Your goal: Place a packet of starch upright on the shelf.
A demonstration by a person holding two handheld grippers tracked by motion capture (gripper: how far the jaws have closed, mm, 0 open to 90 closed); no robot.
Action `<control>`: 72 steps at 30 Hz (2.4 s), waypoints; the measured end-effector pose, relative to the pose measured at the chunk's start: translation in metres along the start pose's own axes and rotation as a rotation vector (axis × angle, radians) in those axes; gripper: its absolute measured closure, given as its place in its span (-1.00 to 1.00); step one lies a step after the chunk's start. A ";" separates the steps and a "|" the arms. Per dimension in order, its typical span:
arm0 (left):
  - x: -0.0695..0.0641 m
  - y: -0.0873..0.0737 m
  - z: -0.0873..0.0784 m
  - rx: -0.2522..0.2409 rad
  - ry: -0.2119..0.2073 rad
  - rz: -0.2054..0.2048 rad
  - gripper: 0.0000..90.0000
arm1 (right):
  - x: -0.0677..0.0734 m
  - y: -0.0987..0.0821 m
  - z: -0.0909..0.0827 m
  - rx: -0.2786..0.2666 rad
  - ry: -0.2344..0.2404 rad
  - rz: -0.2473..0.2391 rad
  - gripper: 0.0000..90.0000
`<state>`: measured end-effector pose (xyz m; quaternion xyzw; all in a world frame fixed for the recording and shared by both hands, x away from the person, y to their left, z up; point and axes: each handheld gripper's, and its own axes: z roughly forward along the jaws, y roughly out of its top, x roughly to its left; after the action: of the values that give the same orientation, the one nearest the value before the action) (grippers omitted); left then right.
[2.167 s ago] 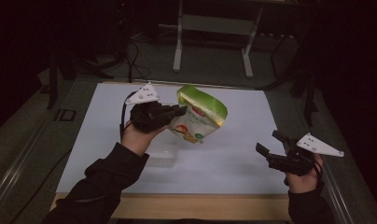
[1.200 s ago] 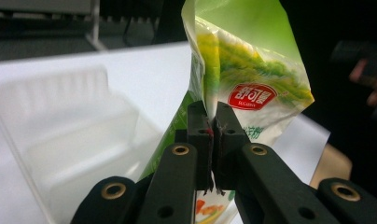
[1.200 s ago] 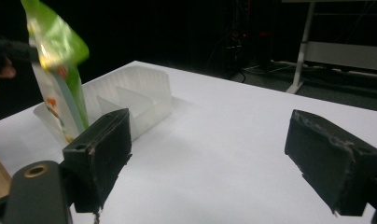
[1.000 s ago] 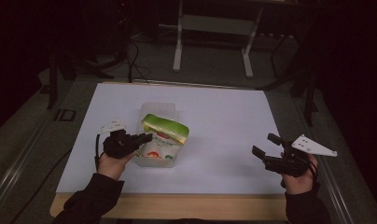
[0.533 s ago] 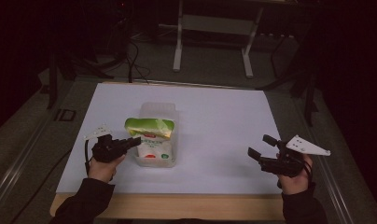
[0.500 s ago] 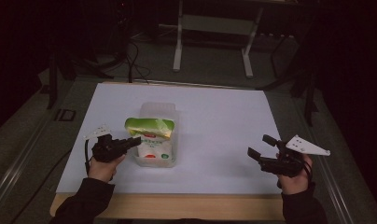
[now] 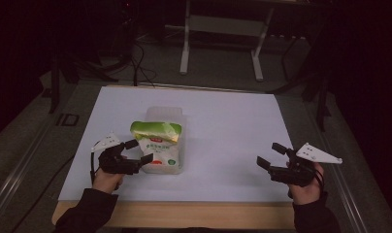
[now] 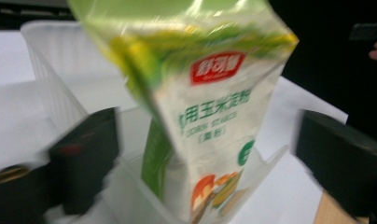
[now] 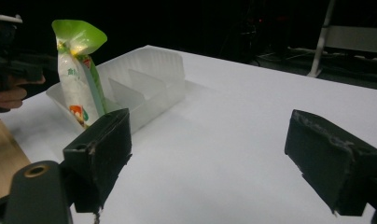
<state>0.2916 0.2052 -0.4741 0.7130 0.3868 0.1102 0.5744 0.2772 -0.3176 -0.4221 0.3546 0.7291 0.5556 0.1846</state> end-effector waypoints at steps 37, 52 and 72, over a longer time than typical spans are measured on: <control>-0.088 -0.015 -0.004 -0.031 -0.107 0.139 -0.98 | 0.014 -0.019 0.006 0.042 0.070 0.037 -0.68; -0.115 -0.021 0.036 0.060 -0.213 0.228 -0.98 | 0.015 -0.020 0.008 0.041 0.081 0.035 -0.68; -0.125 -0.037 0.093 0.140 -0.301 0.259 -0.98 | 0.011 -0.025 0.013 0.051 0.084 0.039 -0.68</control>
<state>0.2475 0.0534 -0.5009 0.8035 0.2082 0.0480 0.5556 0.2705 -0.3044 -0.4488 0.3500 0.7429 0.5547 0.1339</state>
